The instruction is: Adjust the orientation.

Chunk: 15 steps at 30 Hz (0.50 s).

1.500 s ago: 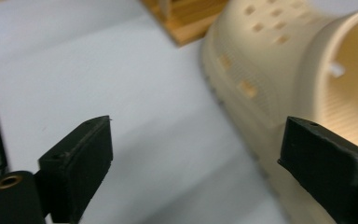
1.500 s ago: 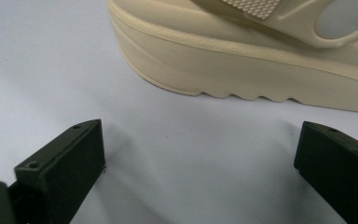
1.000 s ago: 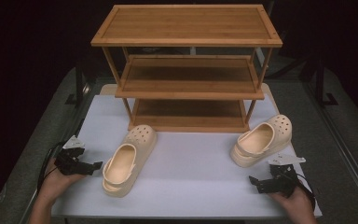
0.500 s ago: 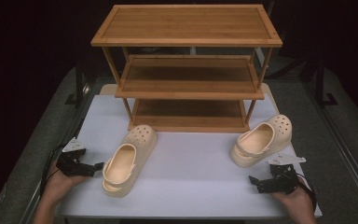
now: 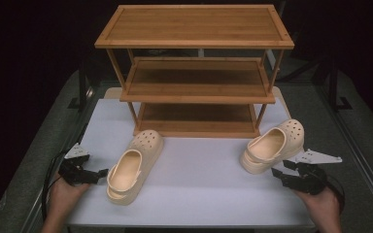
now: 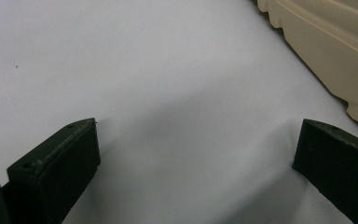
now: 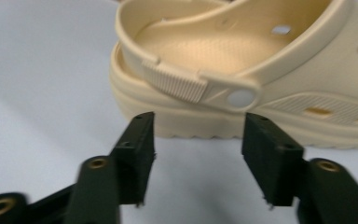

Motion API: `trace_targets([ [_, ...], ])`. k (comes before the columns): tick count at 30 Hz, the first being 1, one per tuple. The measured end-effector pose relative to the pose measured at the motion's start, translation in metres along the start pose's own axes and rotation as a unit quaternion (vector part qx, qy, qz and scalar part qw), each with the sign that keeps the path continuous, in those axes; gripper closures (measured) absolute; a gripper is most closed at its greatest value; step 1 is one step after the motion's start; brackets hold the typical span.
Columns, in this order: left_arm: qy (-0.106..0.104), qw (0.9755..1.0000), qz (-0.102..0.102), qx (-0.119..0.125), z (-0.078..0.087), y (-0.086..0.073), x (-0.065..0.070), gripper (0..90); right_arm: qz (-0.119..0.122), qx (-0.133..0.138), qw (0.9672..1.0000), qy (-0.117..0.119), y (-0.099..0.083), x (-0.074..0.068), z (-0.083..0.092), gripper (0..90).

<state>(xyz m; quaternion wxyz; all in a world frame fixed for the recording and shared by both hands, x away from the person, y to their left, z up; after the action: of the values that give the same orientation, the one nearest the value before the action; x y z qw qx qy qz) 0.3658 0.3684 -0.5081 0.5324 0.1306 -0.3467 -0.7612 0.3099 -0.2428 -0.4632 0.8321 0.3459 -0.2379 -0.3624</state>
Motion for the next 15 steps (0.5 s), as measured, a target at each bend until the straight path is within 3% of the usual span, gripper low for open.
trace_targets([
  [2,-0.001,1.0000,0.000,-0.001,0.000,0.000,0.000,0.0,-0.003,0.002,1.0000,0.001,0.006,0.007,0.005,59.9],
  [4,-0.001,1.0000,0.000,-0.001,0.000,0.000,0.000,0.0,-0.004,0.003,1.0000,-0.002,0.008,0.010,0.006,63.9],
  [8,0.000,1.0000,-0.002,-0.002,0.000,0.000,0.000,0.0,-0.013,0.005,0.9998,-0.013,0.019,0.031,0.010,84.2],
  [15,-0.001,1.0000,0.000,-0.002,0.000,0.000,0.000,0.0,-0.021,0.001,0.9995,-0.023,0.032,0.059,0.013,89.7],
])
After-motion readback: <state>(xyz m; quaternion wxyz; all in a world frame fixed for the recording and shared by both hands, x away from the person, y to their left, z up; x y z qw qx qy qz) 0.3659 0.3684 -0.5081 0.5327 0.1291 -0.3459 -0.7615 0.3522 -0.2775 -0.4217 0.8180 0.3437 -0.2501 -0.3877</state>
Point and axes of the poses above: each handheld gripper's, and its own axes: z roughly backward along the jaws, y roughly out of its top, x roughly to its right, the point moved 8 cm from there along -z, roughly forward along the jaws, and after that the axes turned 15 degrees about z, right-handed, at the moved point
